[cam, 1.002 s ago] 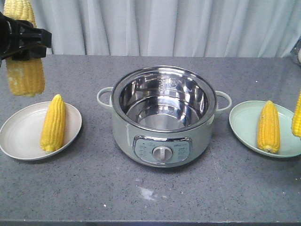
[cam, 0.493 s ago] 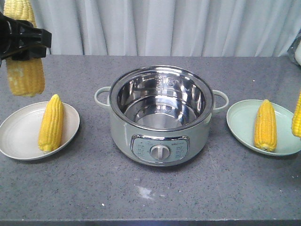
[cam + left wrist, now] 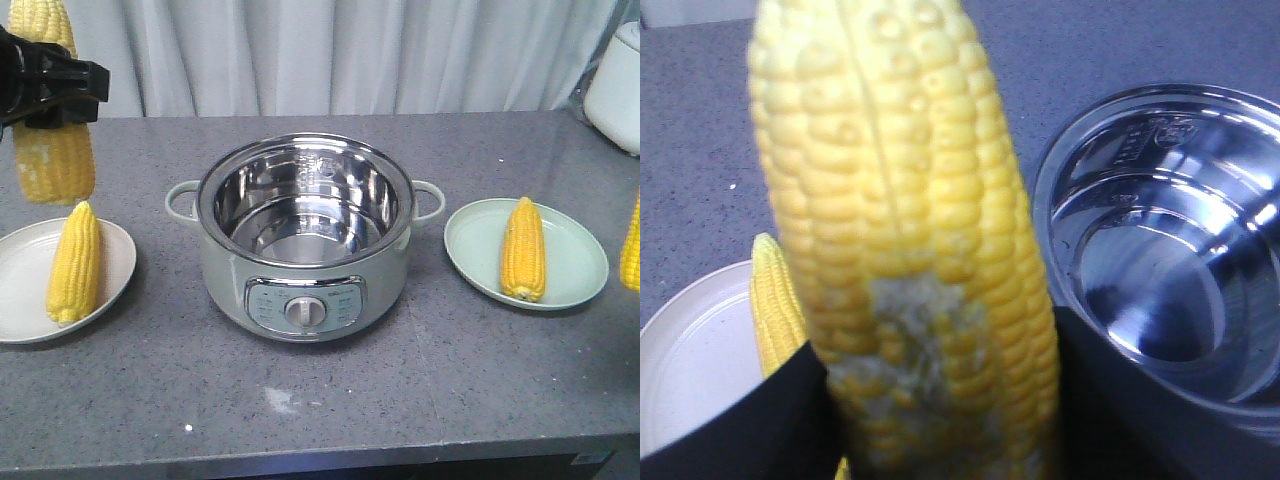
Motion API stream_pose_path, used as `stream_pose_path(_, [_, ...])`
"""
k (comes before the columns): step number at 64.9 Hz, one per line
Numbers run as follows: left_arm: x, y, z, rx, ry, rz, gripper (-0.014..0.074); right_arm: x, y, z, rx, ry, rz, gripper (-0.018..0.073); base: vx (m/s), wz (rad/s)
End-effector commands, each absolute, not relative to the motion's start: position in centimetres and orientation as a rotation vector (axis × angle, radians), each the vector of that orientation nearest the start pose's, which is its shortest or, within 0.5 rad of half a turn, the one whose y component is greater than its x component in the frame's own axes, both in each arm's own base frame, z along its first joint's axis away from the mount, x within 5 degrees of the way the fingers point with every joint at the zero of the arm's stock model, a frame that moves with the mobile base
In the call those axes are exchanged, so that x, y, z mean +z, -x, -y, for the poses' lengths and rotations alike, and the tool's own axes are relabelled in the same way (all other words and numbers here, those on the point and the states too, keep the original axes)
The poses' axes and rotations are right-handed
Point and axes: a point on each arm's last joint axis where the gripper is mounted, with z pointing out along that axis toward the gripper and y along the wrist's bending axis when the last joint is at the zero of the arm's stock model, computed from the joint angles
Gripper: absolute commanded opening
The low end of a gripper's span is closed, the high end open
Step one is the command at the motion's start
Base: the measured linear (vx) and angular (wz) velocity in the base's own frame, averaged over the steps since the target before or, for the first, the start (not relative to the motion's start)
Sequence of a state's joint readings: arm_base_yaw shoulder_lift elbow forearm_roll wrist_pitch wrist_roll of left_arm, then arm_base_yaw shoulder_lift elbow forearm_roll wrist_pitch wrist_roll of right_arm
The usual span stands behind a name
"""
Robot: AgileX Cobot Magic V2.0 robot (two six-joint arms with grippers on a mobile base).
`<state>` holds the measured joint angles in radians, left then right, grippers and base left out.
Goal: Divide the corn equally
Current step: 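Drive the base along the counter toward the second pair of plates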
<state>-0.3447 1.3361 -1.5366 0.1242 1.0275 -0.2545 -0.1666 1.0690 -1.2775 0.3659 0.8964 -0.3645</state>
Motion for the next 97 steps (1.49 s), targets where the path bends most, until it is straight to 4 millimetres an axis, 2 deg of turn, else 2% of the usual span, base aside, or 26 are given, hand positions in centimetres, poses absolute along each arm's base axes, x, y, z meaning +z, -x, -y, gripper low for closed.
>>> stream_pose_path(1, [45.74, -25.38, 8.08, -0.186, -0.11, -2.194, 0.0072, 45.24, -20.3, 1.02, 0.106, 0.104, -2.008, 0.0193, -0.04, -0.2])
stream_pose_path(97, [45.74, -25.38, 8.08, -0.186, -0.11, -2.194, 0.0072, 45.24, -20.3, 1.02, 0.106, 0.104, -2.008, 0.0193, -0.04, -0.34])
